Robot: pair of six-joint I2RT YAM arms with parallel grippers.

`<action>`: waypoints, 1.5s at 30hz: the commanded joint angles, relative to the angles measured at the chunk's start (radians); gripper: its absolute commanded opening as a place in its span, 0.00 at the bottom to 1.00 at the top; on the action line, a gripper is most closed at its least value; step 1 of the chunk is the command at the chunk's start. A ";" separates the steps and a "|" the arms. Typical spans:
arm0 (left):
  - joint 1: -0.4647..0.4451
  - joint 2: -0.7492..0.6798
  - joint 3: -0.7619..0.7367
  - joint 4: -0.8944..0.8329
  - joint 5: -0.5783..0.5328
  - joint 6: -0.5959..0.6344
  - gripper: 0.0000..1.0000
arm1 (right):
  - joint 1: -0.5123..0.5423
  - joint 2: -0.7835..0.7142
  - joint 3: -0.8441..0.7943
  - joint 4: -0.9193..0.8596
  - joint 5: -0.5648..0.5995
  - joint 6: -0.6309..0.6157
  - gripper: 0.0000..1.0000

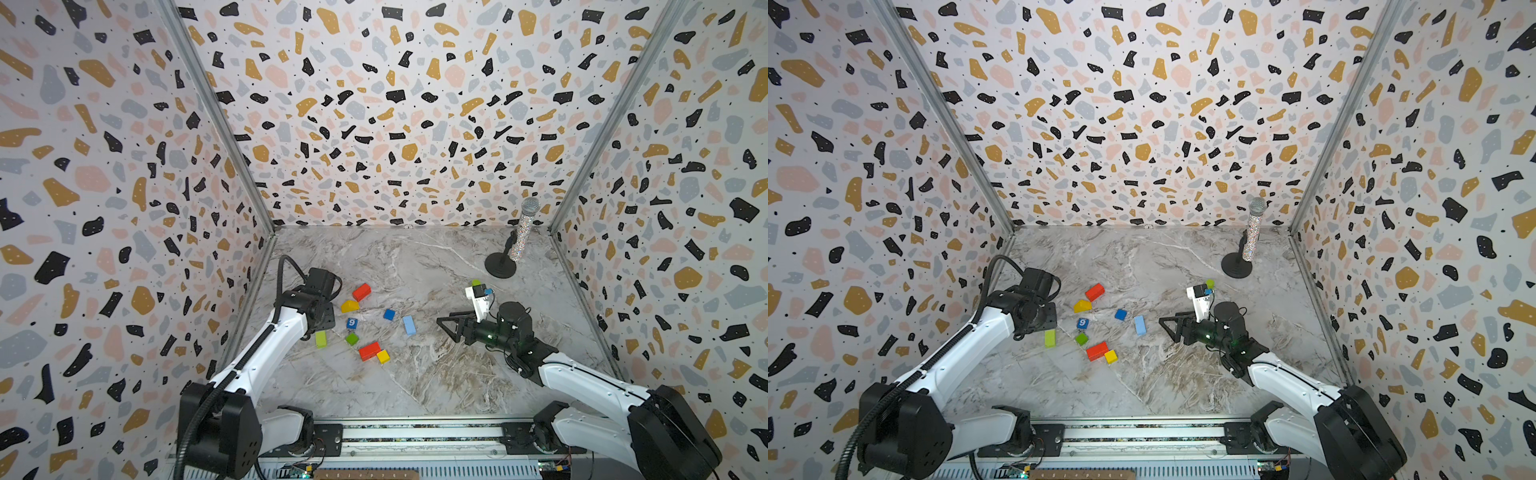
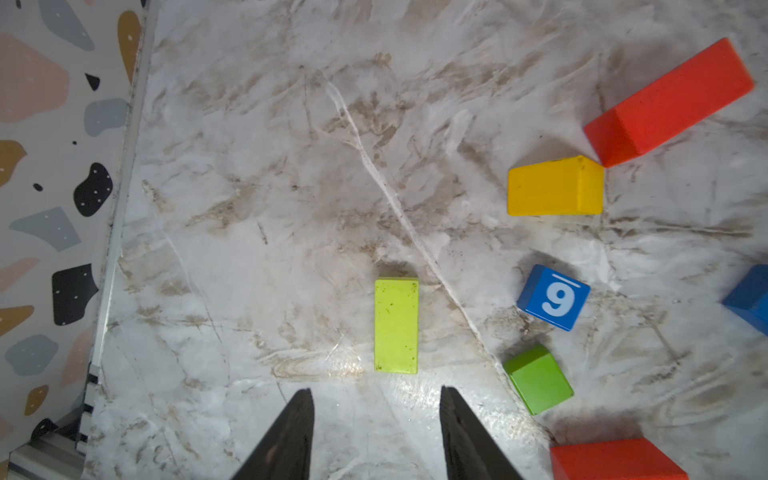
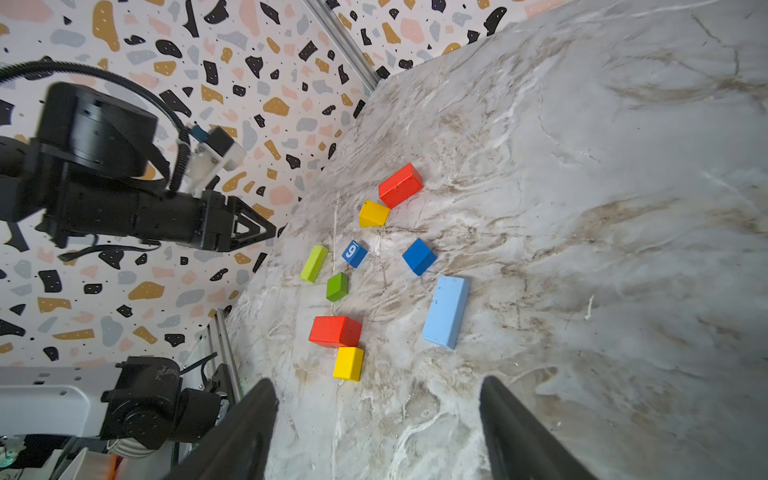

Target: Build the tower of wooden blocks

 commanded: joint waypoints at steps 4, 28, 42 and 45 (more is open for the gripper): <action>0.023 0.047 -0.020 0.110 0.004 -0.007 0.42 | -0.026 -0.023 -0.042 0.146 -0.073 0.066 0.77; 0.043 0.224 -0.123 0.291 0.067 -0.082 0.60 | -0.034 -0.061 -0.078 0.191 -0.100 0.057 0.77; 0.044 0.206 -0.208 0.352 0.035 -0.149 0.53 | -0.033 -0.056 -0.078 0.204 -0.117 0.065 0.77; 0.044 0.195 -0.213 0.359 0.036 -0.156 0.47 | -0.034 -0.065 -0.078 0.200 -0.116 0.063 0.77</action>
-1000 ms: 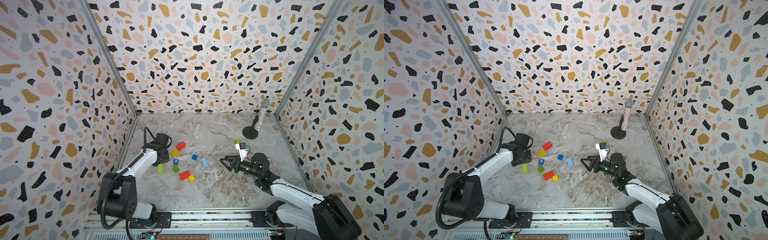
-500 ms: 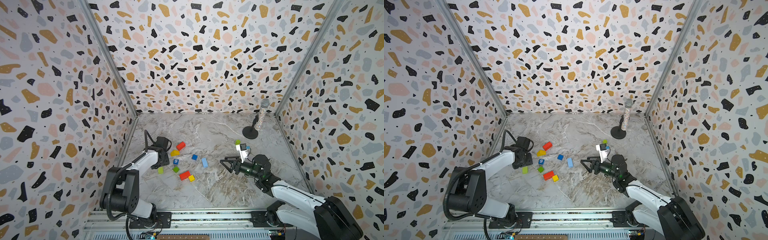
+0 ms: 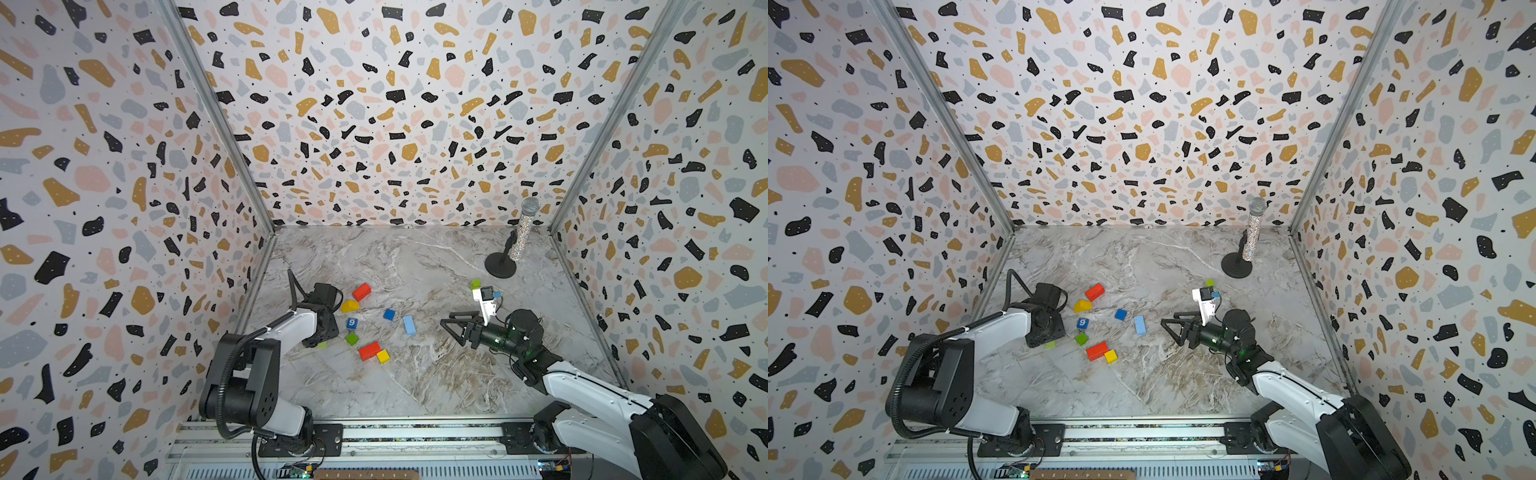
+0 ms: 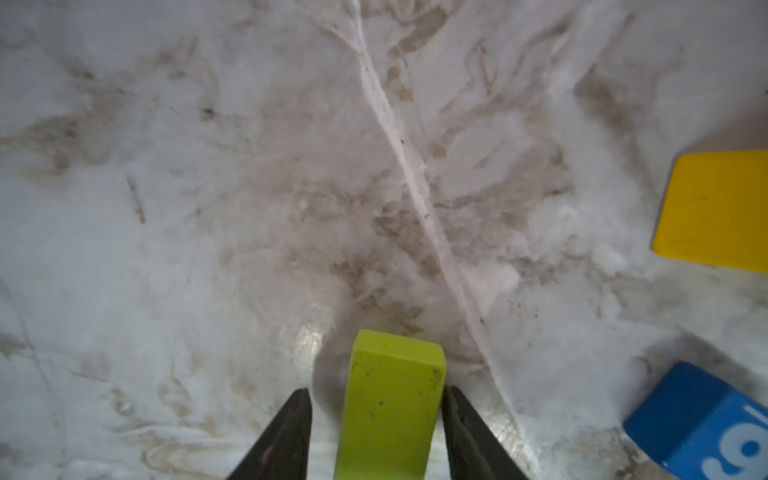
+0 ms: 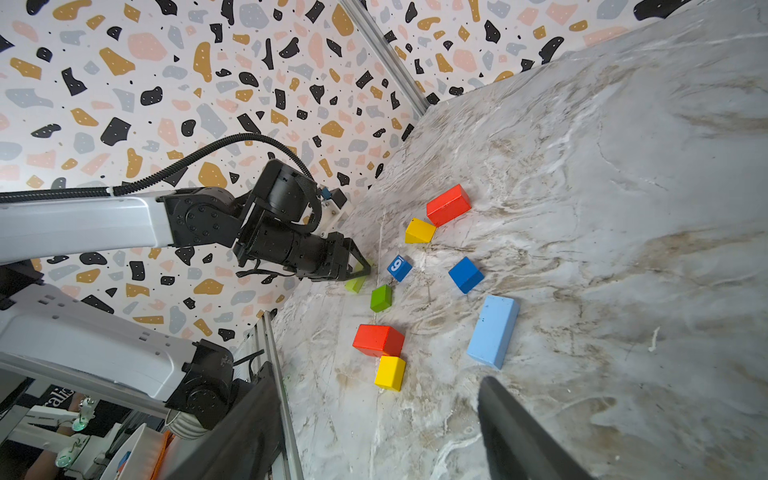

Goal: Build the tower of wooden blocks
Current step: 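Lower the left gripper onto the lime-green bar and close it, then carry the lime-green bar toward the light blue block with the left gripper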

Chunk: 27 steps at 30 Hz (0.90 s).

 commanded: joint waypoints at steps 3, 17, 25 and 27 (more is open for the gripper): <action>0.006 -0.029 -0.016 0.025 0.001 -0.021 0.41 | -0.005 -0.021 0.005 0.014 -0.009 -0.003 0.77; 0.006 -0.116 0.031 -0.032 0.024 -0.007 0.29 | -0.012 -0.018 0.024 -0.049 0.032 -0.031 0.99; -0.098 -0.173 0.154 -0.135 0.002 0.019 0.29 | -0.036 -0.003 0.075 -0.172 0.119 -0.040 0.99; -0.143 -0.165 0.199 -0.162 -0.008 0.015 0.29 | -0.044 0.000 0.090 -0.205 0.138 -0.038 0.99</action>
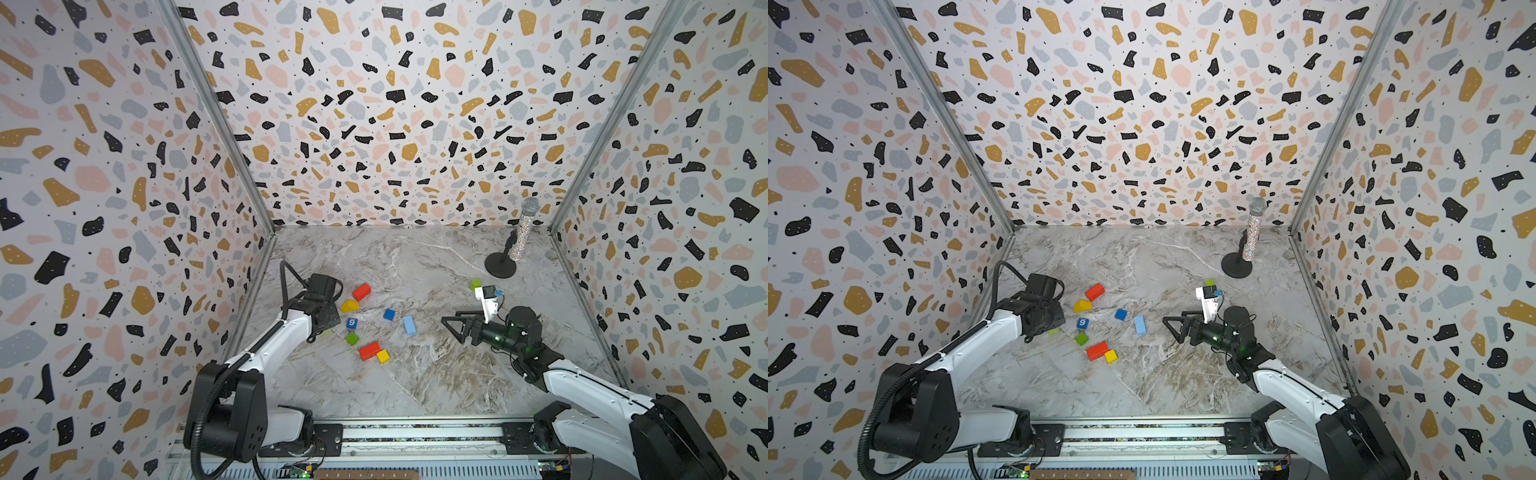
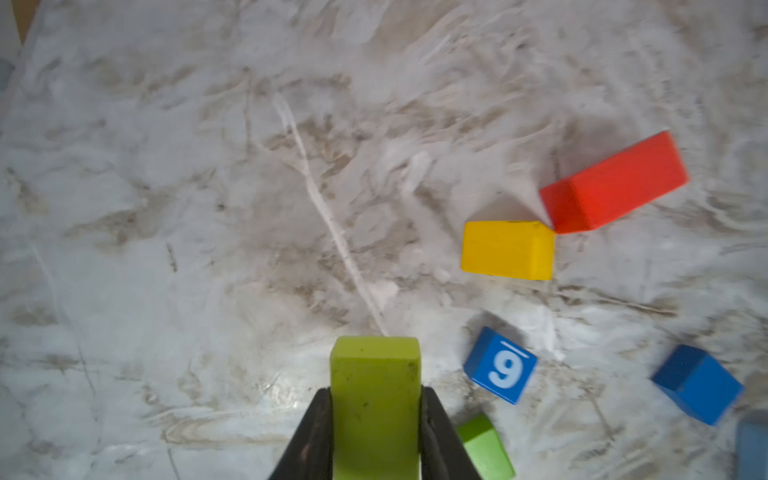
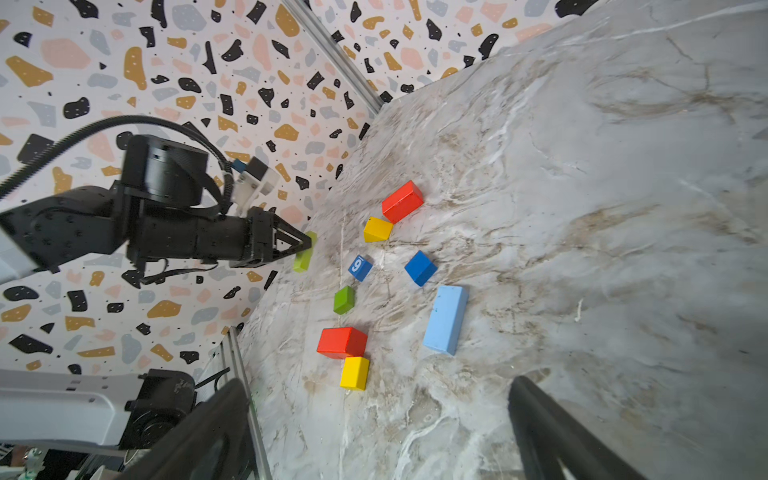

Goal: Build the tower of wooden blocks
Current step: 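Carry the lime-green bar toward the light blue block with the left gripper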

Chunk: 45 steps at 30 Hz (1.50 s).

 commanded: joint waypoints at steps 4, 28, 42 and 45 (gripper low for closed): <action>-0.155 0.016 0.140 -0.063 -0.029 -0.015 0.30 | -0.047 0.004 0.078 -0.124 0.066 -0.001 0.99; -0.563 0.391 0.400 0.040 -0.110 -0.430 0.32 | -0.287 0.051 0.067 -0.229 0.089 0.024 0.99; -0.613 0.593 0.522 0.074 -0.065 -0.503 0.33 | -0.310 0.081 0.015 -0.160 0.079 0.058 0.99; -0.616 0.616 0.533 0.076 -0.066 -0.507 0.33 | -0.309 0.080 0.001 -0.133 0.068 0.068 0.99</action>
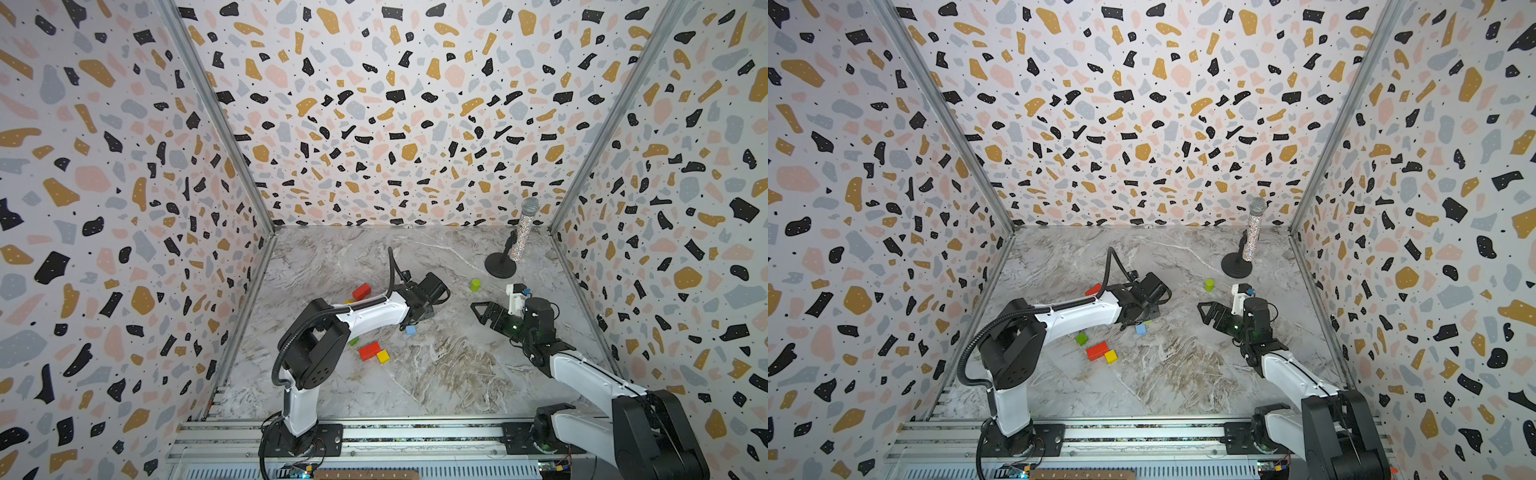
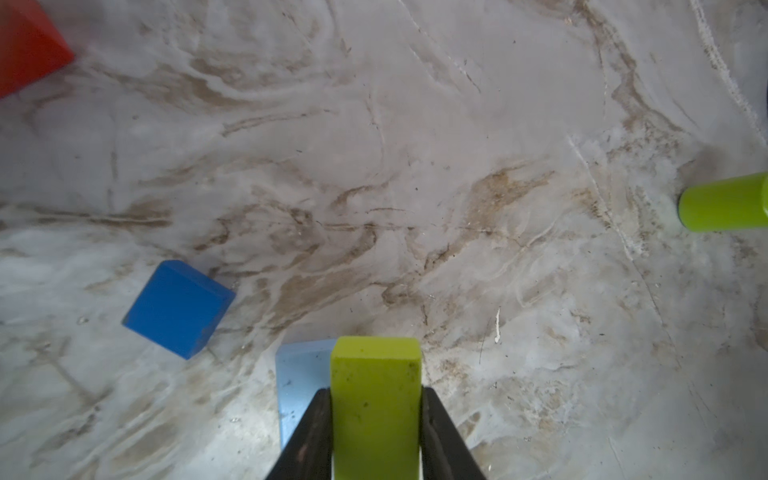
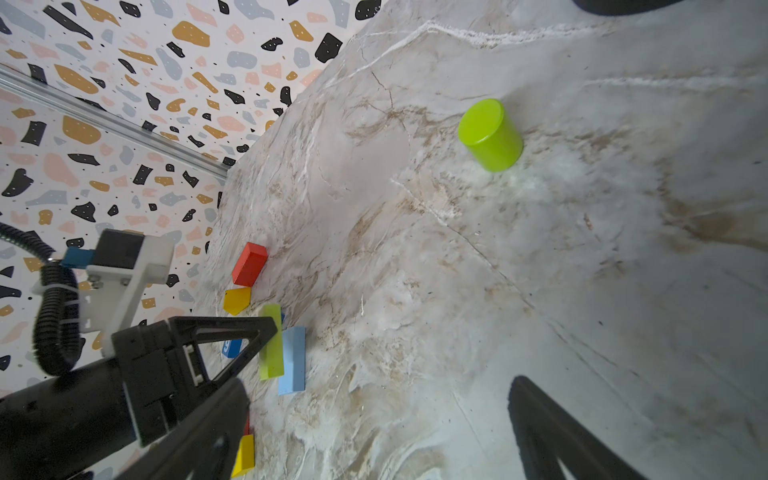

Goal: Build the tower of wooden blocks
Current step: 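Carry the lime-green bar toward the light blue block with the left gripper, then lower the lime-green bar beside the light blue block and open the left gripper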

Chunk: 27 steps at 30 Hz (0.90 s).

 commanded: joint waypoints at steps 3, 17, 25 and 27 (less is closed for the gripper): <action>-0.009 0.025 0.036 0.011 -0.003 -0.016 0.33 | -0.004 -0.005 -0.016 0.049 -0.014 0.017 0.99; -0.009 0.051 0.035 0.005 -0.015 -0.018 0.33 | -0.003 -0.010 -0.024 0.060 -0.032 0.018 0.99; -0.010 0.057 0.043 0.001 -0.017 -0.020 0.34 | -0.003 -0.010 -0.025 0.061 -0.035 0.018 0.99; -0.010 0.061 0.044 0.001 -0.016 -0.019 0.35 | -0.003 -0.009 -0.025 0.063 -0.037 0.018 0.99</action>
